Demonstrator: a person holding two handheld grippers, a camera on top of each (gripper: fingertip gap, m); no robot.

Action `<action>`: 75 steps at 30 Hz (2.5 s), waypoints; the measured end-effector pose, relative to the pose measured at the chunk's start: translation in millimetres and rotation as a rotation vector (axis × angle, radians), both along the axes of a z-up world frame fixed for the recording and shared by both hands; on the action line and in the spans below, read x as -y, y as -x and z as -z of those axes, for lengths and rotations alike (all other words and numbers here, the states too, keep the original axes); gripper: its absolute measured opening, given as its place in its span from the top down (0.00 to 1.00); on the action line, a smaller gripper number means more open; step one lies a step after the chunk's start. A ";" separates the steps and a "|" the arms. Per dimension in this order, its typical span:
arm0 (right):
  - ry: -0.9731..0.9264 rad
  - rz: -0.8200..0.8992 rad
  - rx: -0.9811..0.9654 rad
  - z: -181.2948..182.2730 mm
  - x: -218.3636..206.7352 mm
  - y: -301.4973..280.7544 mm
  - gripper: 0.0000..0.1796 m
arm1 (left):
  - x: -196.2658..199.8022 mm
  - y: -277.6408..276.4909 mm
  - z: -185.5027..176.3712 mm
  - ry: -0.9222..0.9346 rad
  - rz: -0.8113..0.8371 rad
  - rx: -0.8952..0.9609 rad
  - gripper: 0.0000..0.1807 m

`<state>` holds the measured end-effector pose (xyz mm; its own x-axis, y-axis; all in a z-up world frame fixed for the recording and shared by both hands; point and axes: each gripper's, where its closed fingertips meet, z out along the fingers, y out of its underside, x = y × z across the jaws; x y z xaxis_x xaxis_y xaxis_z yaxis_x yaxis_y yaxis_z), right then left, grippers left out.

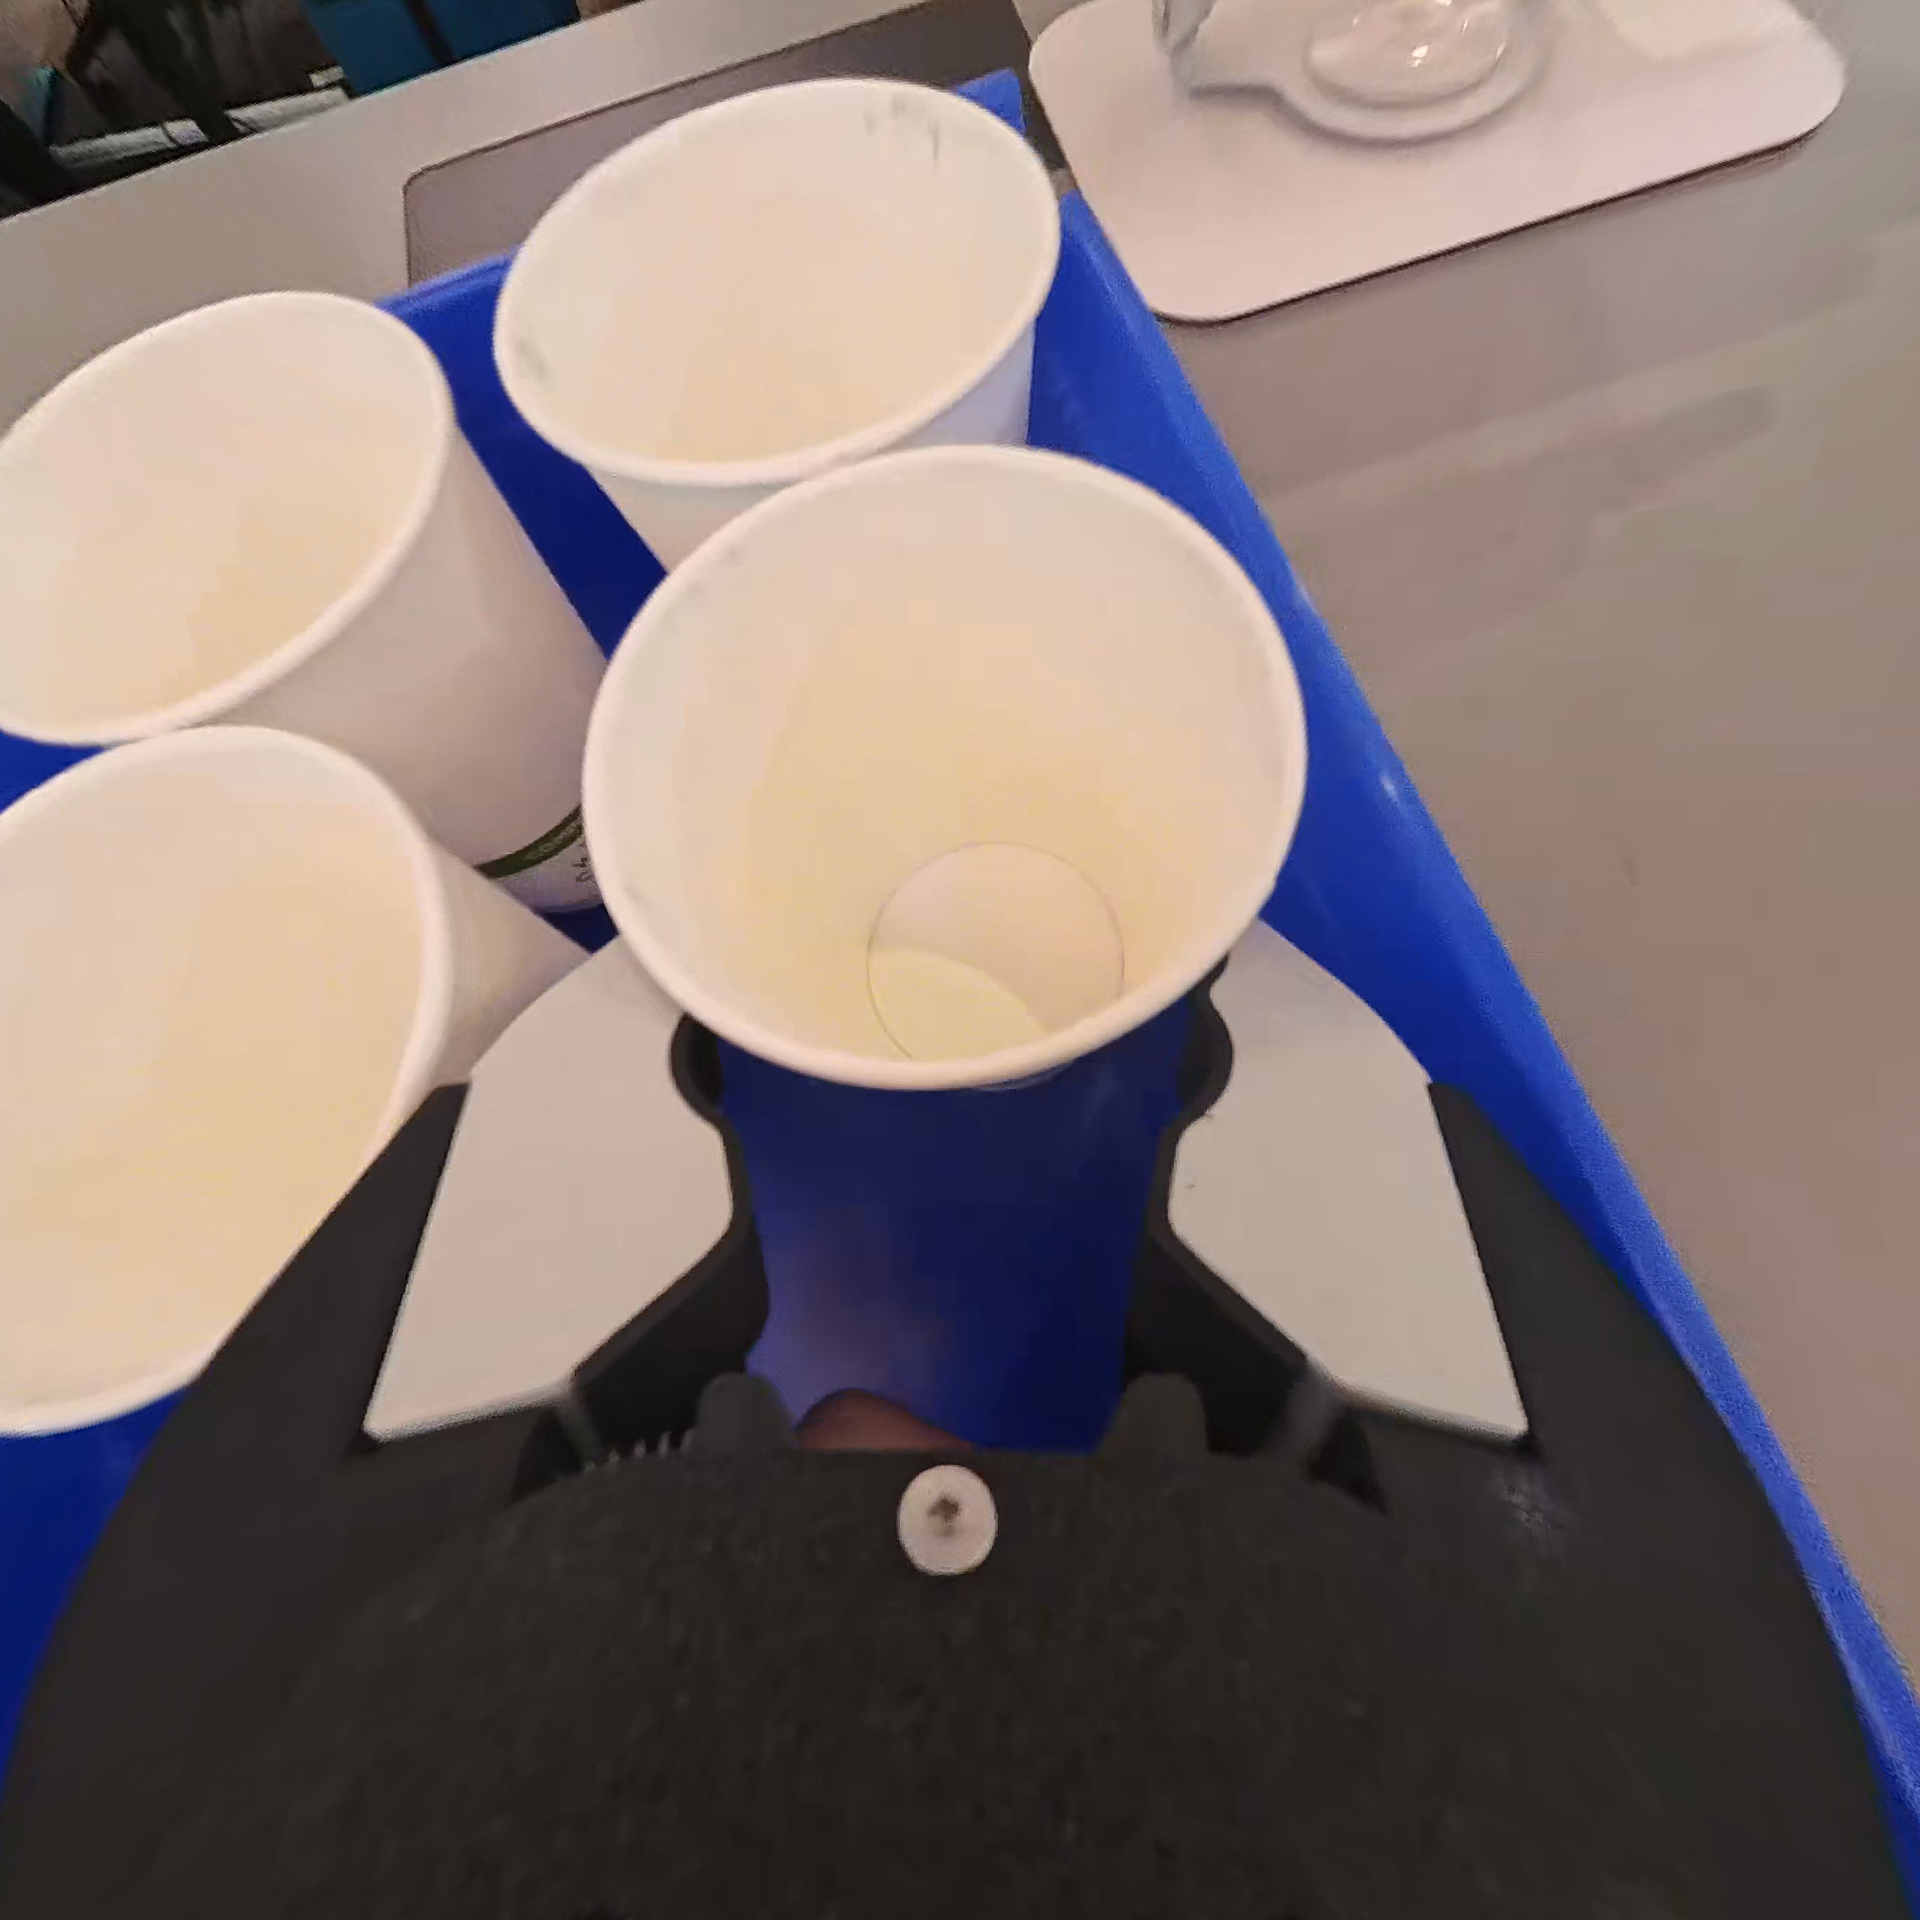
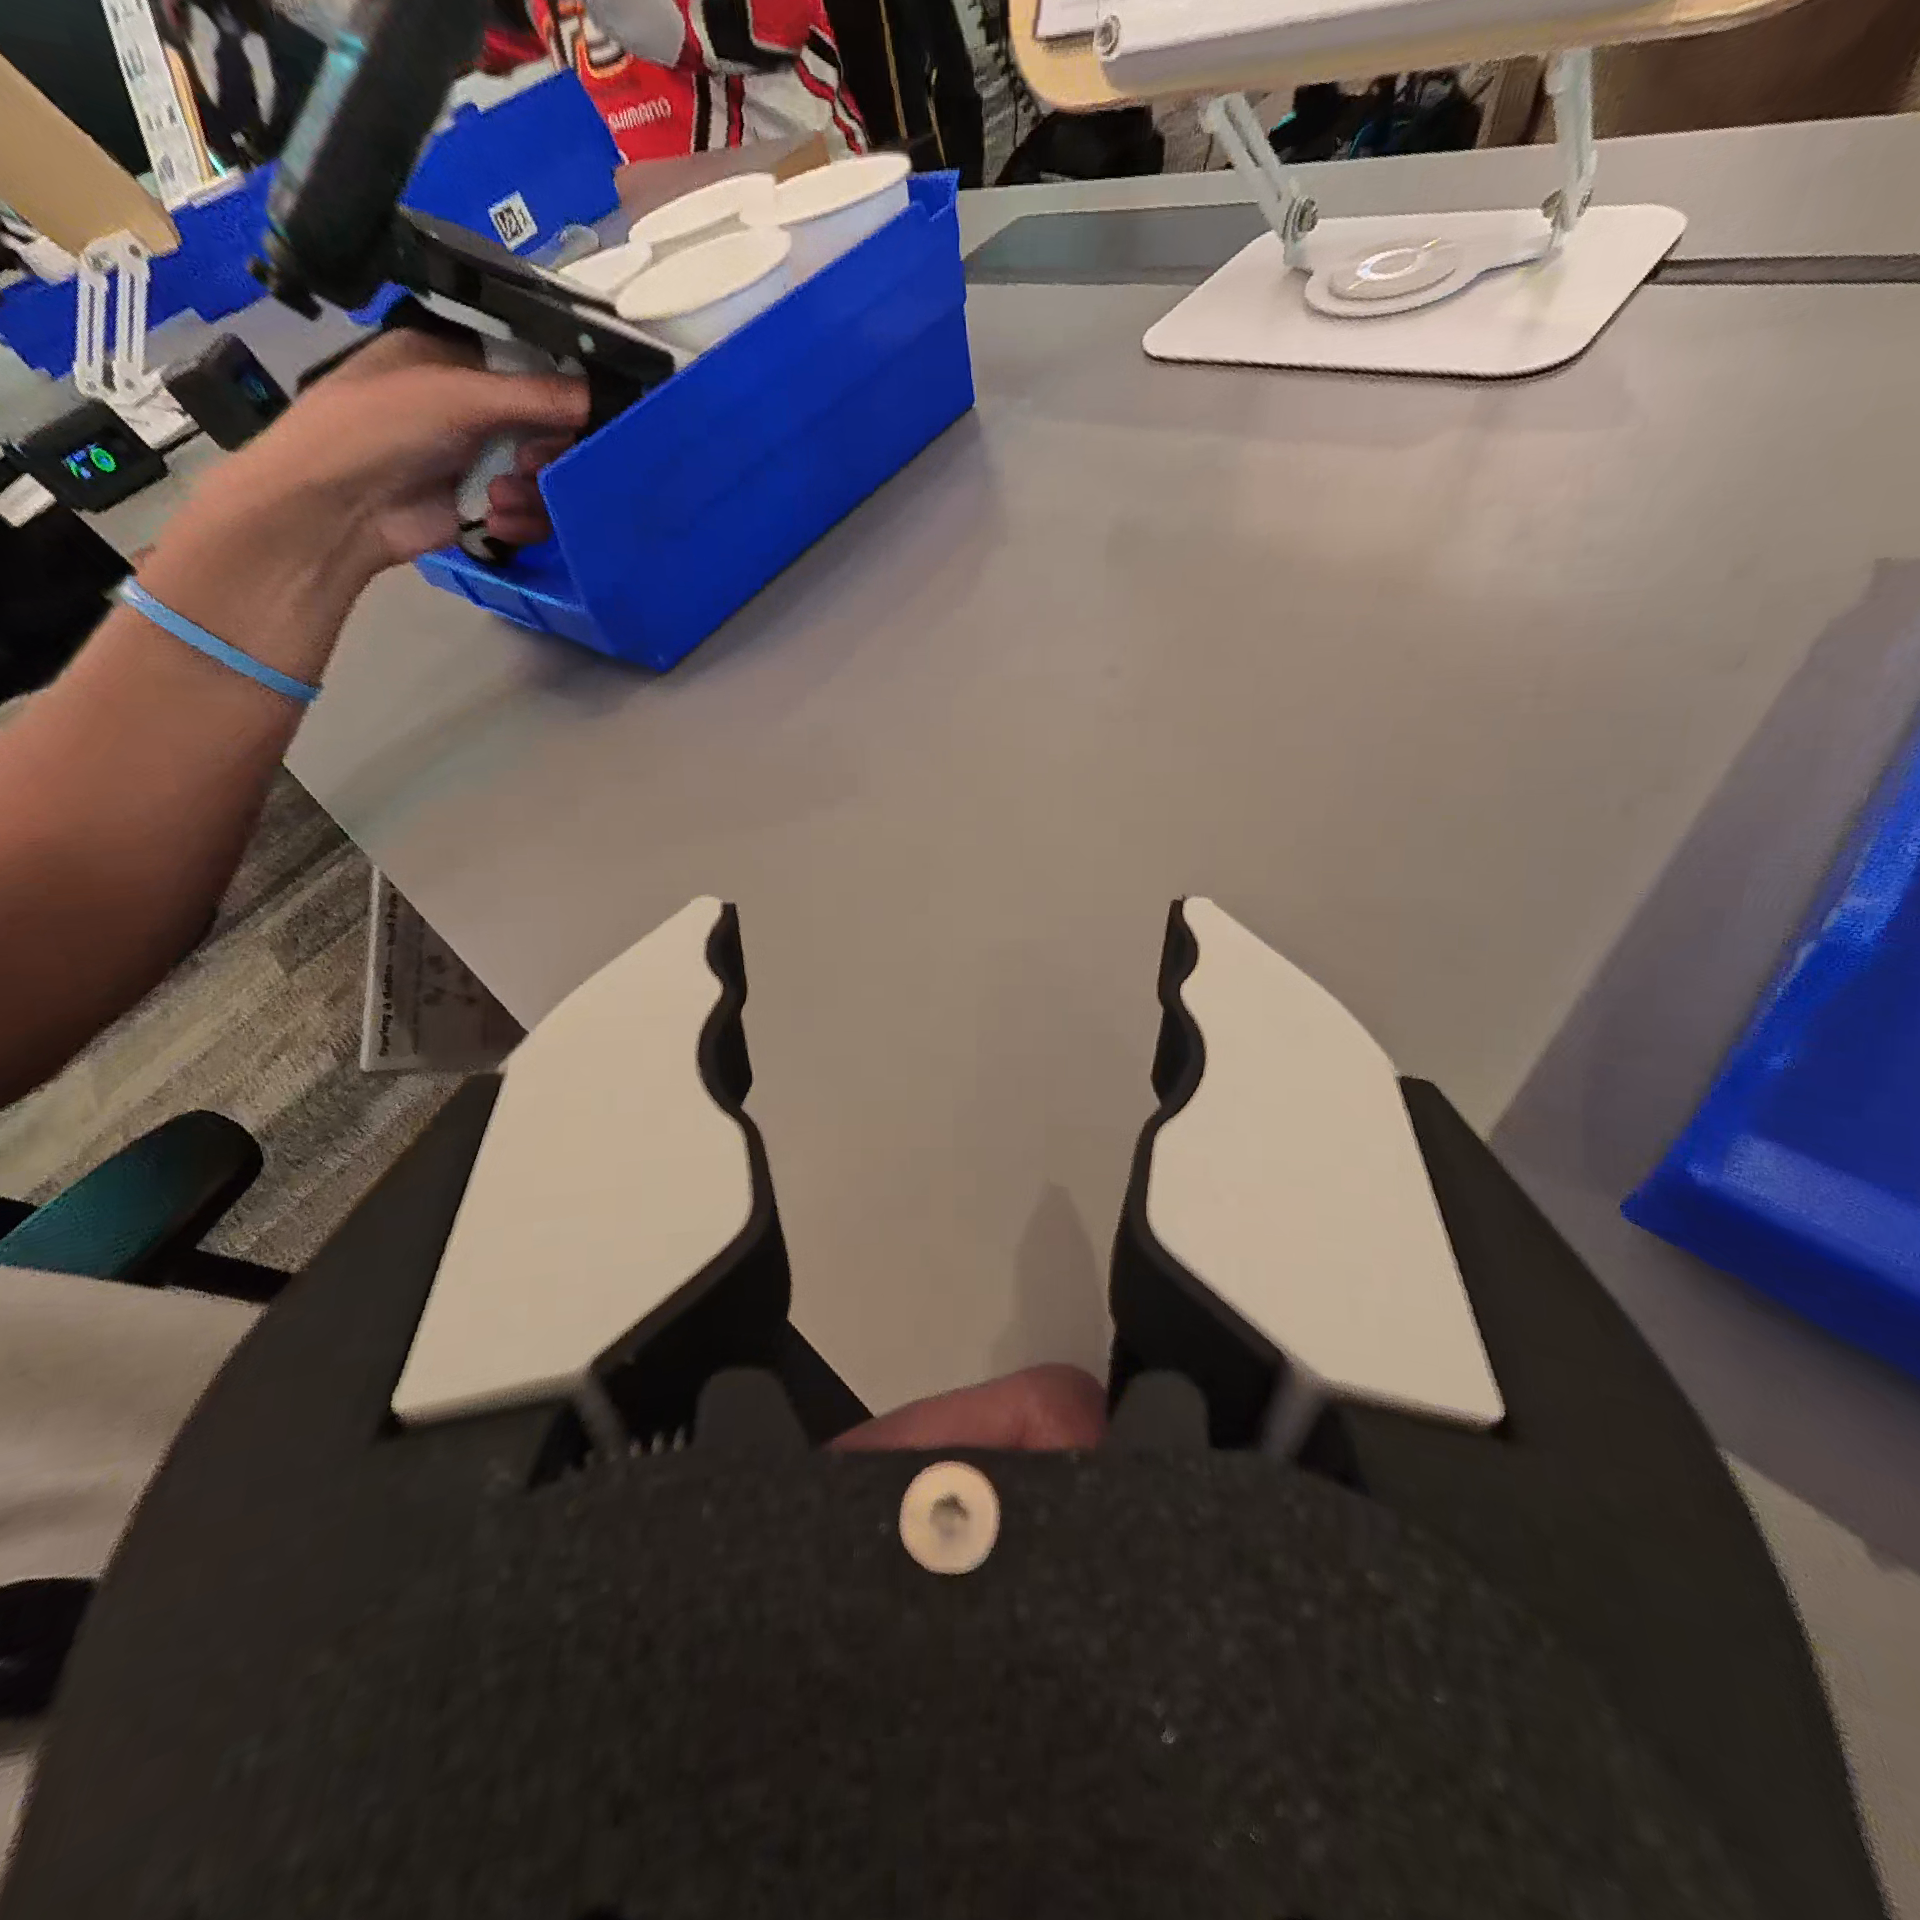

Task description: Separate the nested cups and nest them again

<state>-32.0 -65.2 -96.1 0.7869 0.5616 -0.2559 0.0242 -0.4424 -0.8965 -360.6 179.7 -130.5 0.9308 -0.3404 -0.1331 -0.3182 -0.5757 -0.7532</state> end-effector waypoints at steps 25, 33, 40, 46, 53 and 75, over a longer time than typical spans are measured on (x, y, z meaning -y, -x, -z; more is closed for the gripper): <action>-0.277 -0.790 0.052 -95.6 -14.9 119.6 0.48 | 222.5 -194.4 -101.0 -0.009 1.098 0.139 0.53; -0.301 -0.625 -0.041 -103.0 -28.1 77.8 0.56 | 220.4 -207.8 -98.8 -0.090 1.016 0.189 0.54; -0.461 0.154 0.100 -142.4 -91.3 -77.8 0.56 | 209.3 -156.9 -64.1 -0.243 0.419 0.582 0.59; -0.384 0.630 0.163 -149.5 -148.3 -232.2 0.55 | 210.6 -136.1 -41.4 -0.199 0.322 0.607 0.60; -0.181 0.606 0.207 -75.8 -184.4 -254.5 0.55 | 212.8 -137.5 -42.2 -0.157 0.344 0.666 0.60; -0.178 0.285 0.105 -40.8 -64.2 -110.2 0.57 | 146.0 5.5 -48.5 -0.294 -0.148 0.314 0.53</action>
<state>78.2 -1.0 -55.3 0.9353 0.3439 -0.0834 0.0180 -0.2815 -0.9594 -366.1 33.7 -82.0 0.9773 -0.1910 0.0920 0.0210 -0.3449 -0.9384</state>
